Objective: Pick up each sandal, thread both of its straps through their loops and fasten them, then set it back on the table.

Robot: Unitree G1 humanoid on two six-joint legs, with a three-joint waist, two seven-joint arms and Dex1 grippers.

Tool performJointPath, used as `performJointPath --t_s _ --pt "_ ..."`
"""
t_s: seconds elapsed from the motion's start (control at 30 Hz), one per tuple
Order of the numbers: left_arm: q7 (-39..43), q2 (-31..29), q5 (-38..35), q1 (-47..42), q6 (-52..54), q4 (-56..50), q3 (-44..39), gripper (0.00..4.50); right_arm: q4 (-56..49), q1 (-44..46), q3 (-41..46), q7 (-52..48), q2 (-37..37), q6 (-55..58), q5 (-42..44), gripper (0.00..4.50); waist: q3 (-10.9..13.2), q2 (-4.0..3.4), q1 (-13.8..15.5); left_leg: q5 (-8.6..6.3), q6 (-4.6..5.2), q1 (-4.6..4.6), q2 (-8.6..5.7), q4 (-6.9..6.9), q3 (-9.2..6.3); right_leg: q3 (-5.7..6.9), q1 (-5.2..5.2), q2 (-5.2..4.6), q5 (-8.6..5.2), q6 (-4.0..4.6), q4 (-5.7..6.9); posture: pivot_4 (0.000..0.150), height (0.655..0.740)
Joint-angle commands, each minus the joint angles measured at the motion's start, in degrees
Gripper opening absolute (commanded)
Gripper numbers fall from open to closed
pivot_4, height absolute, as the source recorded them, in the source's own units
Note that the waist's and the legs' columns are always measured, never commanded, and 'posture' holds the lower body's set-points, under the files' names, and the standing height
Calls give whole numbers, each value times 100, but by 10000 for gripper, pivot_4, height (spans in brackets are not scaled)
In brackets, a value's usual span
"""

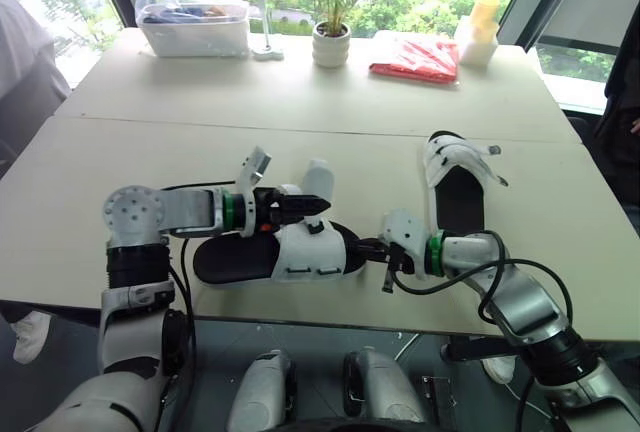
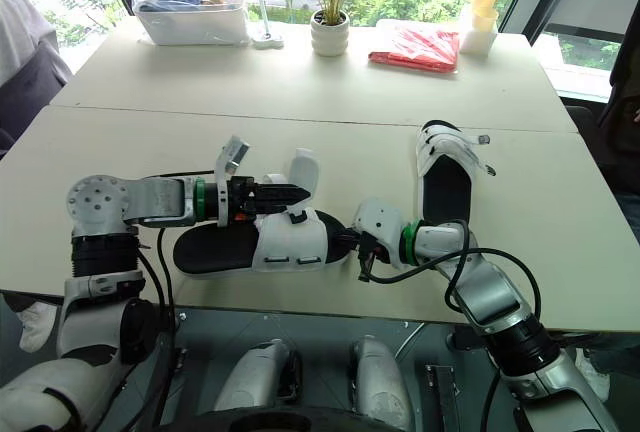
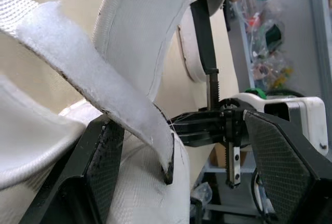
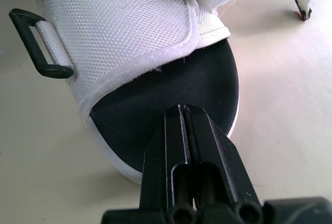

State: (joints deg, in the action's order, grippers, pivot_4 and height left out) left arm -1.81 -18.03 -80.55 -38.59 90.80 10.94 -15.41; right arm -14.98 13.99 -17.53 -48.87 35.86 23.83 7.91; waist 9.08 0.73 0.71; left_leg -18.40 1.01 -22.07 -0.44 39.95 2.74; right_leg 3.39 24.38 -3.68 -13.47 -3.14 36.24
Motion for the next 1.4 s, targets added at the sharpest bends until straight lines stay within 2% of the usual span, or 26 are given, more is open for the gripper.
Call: performJointPath --t_s 0.03,0.17,0.23,0.4,0.47,0.53,0.6,0.7,0.77,1.0,1.23,1.4 --pt "-12 71 -8 -20 13 -94 -15 28599 213 -137 -171 32 13 260 -188 0 0 0 -6 0 0 0 0 -1 0 0 1 0 0 0 0 1500 7241" --pt "260 -94 -108 -23 56 -48 -113 8597 226 -100 -175 20 22 264 -192 0 0 0 -10 1 -2 -2 0 -3 0 0 5 0 0 0 0 1500 7241" --pt "471 -275 -73 -53 104 48 -150 1175 238 -76 -172 8 26 273 -187 0 0 0 -15 1 -2 -3 0 -3 0 0 6 0 0 0 0 1500 7241" --pt "1333 -913 -132 -79 170 142 100 1175 254 -76 -184 -21 61 249 -211 0 1 -1 -17 2 -3 -5 0 -5 0 0 9 0 -1 2 0 1500 7241" --pt "1997 -1365 -376 -97 170 36 377 1175 255 -75 -177 -41 80 249 -204 0 2 0 -18 1 -3 -6 0 -5 0 0 10 0 -2 4 0 1500 7241" --pt "2787 -1935 -490 -49 170 -521 843 1175 260 -80 -187 -62 91 240 -207 0 3 0 -31 1 -3 -13 0 -7 0 -1 17 0 -2 6 -2 1500 7241" --pt "3292 -2237 -374 9 170 -990 1150 1175 263 -87 -194 -76 91 235 -209 0 1 -7 -42 1 -5 -20 0 -9 -1 -1 24 -1 -3 9 -6 1500 7241" --pt "4104 -2558 323 317 -304 -2030 1658 1175 266 -93 -204 -87 82 229 -220 0 2 -9 -49 -1 -3 -20 0 -14 0 -2 21 -4 -3 11 -14 1500 7241" --pt "4472 -2641 864 447 -779 -2364 1991 1175 267 -79 -219 -92 75 235 -228 0 5 -18 -54 -9 -14 -17 -1 -25 1 -4 22 -5 -4 15 -18 1500 7241" --pt "5369 -2643 2140 495 -1929 -2376 2650 1175 212 -98 -234 -85 69 282 -217 0 5 -18 -16 4 -4 -16 -1 -60 1 -3 41 -5 -6 36 -17 1500 7241" --pt "6050 -2736 2581 494 -2215 -2123 2688 1175 175 -125 -228 -71 82 299 -225 0 6 -17 -14 6 -2 -19 -1 -68 1 -2 48 -5 -8 39 -17 1500 7241" --pt "6240 -2656 2838 515 -2346 -1915 2682 1175 164 -127 -229 -65 89 305 -234 0 6 -16 -12 6 -1 -19 -1 -68 1 -1 48 -5 -8 39 -18 1500 7241"
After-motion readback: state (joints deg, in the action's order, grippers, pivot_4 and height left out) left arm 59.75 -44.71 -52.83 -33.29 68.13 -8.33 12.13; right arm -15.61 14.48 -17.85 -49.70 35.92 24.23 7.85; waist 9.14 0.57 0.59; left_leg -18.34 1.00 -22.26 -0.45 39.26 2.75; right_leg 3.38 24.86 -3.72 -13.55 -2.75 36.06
